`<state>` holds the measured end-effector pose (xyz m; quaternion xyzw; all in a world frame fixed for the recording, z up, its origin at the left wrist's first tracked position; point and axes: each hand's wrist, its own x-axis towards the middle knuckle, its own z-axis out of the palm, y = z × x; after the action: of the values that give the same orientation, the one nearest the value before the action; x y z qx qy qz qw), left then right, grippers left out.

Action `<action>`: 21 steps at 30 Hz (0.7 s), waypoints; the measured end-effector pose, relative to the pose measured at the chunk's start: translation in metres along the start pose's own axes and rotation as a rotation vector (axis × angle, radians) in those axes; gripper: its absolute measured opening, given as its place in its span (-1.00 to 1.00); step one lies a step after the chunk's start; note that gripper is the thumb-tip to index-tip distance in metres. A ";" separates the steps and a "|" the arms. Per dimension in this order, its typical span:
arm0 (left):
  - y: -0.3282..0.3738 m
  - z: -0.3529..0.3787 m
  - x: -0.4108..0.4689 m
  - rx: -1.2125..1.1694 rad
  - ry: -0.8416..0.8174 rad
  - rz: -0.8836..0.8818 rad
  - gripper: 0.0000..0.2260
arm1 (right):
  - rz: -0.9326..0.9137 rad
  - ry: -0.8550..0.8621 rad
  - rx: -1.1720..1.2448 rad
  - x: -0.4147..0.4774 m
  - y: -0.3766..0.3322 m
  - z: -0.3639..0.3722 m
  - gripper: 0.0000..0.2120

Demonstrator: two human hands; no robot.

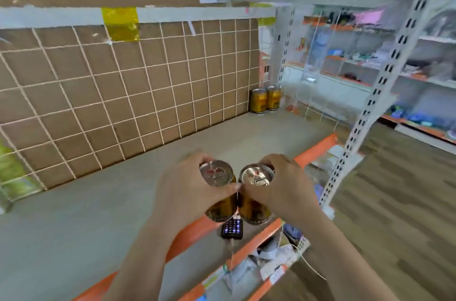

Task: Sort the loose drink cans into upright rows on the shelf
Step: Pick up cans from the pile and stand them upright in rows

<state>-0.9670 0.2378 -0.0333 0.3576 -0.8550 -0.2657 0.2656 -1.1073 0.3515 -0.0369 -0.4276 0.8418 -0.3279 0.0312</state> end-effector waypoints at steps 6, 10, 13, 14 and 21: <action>0.029 0.065 0.073 -0.072 -0.045 0.050 -0.50 | 0.075 0.028 0.002 0.062 0.066 -0.030 -0.49; 0.034 0.111 0.134 -0.121 -0.042 0.040 -0.47 | 0.102 0.042 -0.016 0.125 0.109 -0.039 -0.43; 0.038 0.136 0.177 -0.108 -0.018 0.016 -0.45 | 0.111 0.031 -0.029 0.173 0.128 -0.041 -0.42; 0.039 0.144 0.191 -0.080 -0.012 0.013 -0.45 | 0.116 0.022 -0.035 0.189 0.134 -0.041 -0.44; 0.054 0.181 0.274 0.142 -0.083 -0.019 -0.47 | 0.141 -0.043 -0.093 0.275 0.163 -0.039 -0.36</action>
<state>-1.2746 0.1121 -0.0561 0.3721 -0.8786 -0.2213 0.2015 -1.4080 0.2368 -0.0383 -0.3751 0.8833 -0.2762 0.0527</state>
